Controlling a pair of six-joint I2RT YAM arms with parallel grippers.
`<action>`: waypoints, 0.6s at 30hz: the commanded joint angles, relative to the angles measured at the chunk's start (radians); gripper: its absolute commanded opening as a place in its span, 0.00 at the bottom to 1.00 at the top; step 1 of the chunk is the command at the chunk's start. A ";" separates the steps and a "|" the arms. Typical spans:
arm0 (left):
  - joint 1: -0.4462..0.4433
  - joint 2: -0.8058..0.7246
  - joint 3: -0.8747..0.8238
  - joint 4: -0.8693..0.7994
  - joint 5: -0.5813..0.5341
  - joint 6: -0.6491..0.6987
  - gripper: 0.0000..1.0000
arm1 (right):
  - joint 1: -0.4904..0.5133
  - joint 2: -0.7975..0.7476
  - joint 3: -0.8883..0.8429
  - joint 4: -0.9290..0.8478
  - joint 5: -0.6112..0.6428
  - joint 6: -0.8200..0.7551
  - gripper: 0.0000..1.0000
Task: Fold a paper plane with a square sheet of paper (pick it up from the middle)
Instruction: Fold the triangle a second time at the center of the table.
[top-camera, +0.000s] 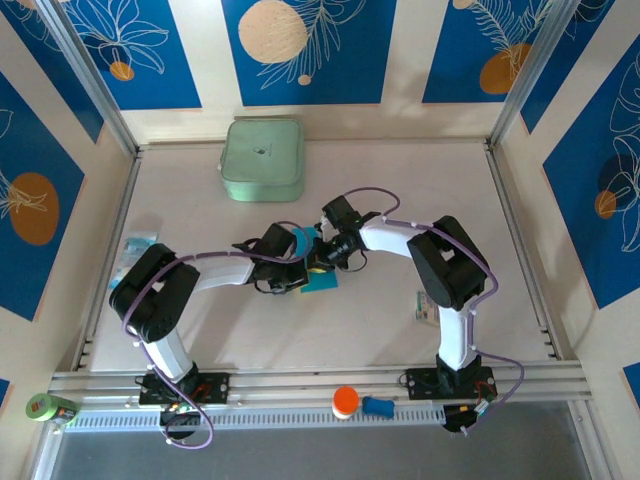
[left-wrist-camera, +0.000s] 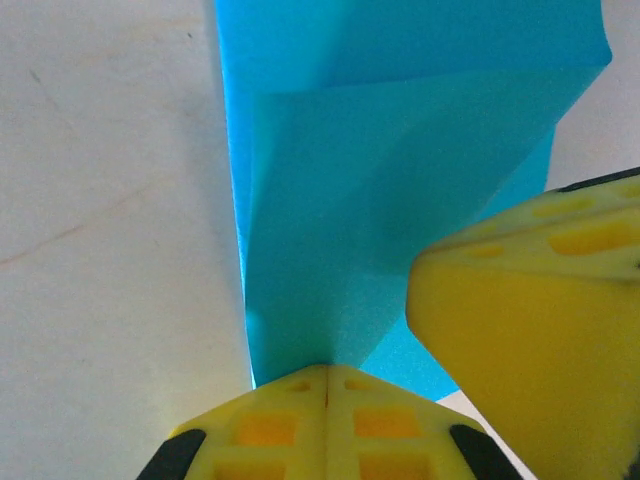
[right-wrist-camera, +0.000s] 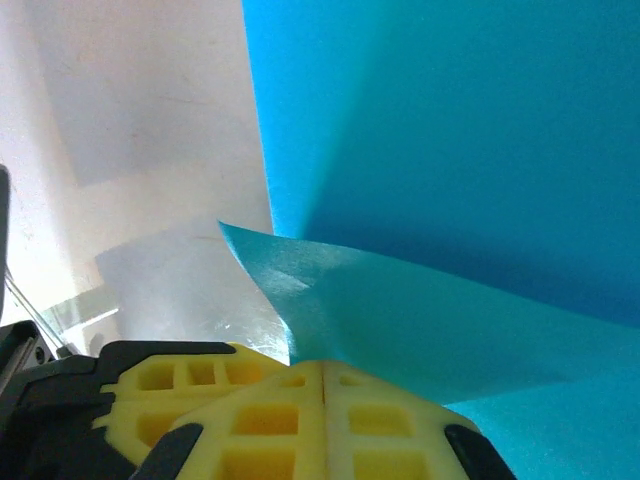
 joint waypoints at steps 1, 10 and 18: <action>-0.008 0.043 -0.023 -0.079 -0.033 -0.015 0.04 | -0.004 0.028 -0.018 -0.007 -0.022 0.011 0.00; -0.008 0.045 -0.044 -0.127 -0.046 -0.046 0.04 | -0.053 0.044 -0.055 0.032 0.006 -0.011 0.00; -0.007 0.063 -0.053 -0.200 -0.051 -0.056 0.04 | -0.190 0.053 -0.015 0.071 0.025 -0.060 0.00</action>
